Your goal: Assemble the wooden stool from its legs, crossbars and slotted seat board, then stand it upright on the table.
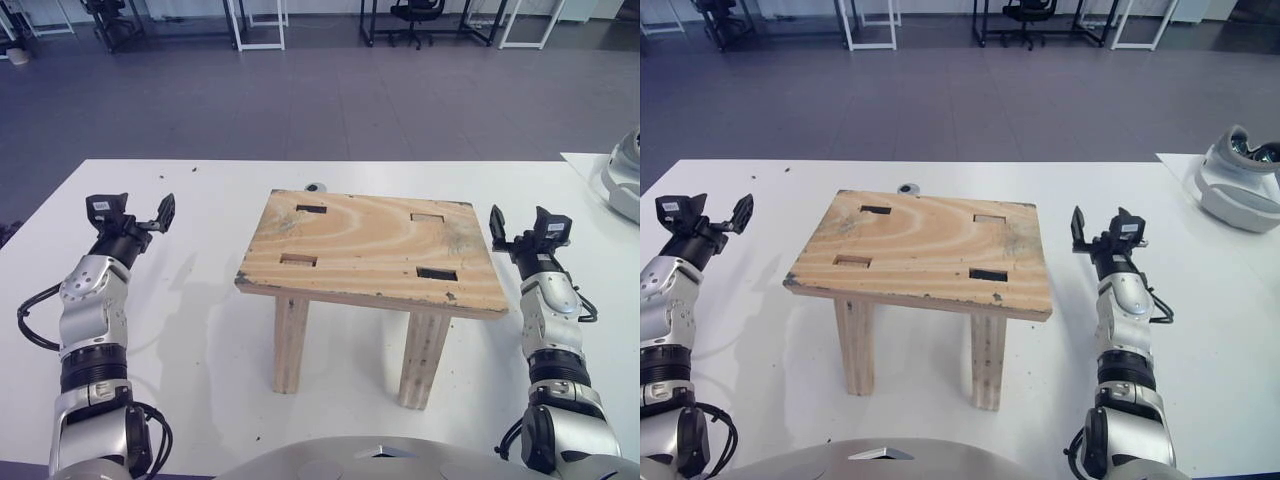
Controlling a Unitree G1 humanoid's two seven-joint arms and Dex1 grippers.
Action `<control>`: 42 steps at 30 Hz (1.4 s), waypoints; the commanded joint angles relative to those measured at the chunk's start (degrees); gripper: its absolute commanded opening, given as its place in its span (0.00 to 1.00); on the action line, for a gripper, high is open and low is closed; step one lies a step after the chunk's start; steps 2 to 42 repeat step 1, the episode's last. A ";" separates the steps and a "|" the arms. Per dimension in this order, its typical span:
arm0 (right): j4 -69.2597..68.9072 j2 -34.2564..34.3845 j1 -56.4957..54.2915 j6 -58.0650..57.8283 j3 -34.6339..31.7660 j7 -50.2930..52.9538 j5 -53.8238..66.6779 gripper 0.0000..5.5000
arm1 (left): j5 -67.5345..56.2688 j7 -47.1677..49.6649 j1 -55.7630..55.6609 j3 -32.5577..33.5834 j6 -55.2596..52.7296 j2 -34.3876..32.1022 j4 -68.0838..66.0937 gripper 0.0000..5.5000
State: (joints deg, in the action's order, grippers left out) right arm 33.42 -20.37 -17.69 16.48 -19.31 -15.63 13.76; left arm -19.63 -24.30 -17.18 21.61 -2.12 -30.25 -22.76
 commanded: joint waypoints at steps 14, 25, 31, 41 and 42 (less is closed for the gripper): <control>1.30 -0.78 -0.85 0.14 -0.98 0.45 0.36 0.78 | 1.86 -0.87 -3.42 -2.53 0.79 0.58 -2.18 0.82; 1.30 -0.78 -0.85 0.14 -0.98 0.45 0.36 0.78 | 1.86 -0.87 -3.42 -2.53 0.79 0.58 -2.18 0.82; 1.30 -0.78 -0.85 0.14 -0.98 0.45 0.36 0.78 | 1.86 -0.87 -3.42 -2.53 0.79 0.58 -2.18 0.82; 1.30 -0.78 -0.85 0.14 -0.98 0.45 0.36 0.78 | 1.86 -0.87 -3.42 -2.53 0.79 0.58 -2.18 0.82; 1.30 -0.78 -0.85 0.14 -0.98 0.45 0.36 0.78 | 1.86 -0.87 -3.42 -2.53 0.79 0.58 -2.18 0.82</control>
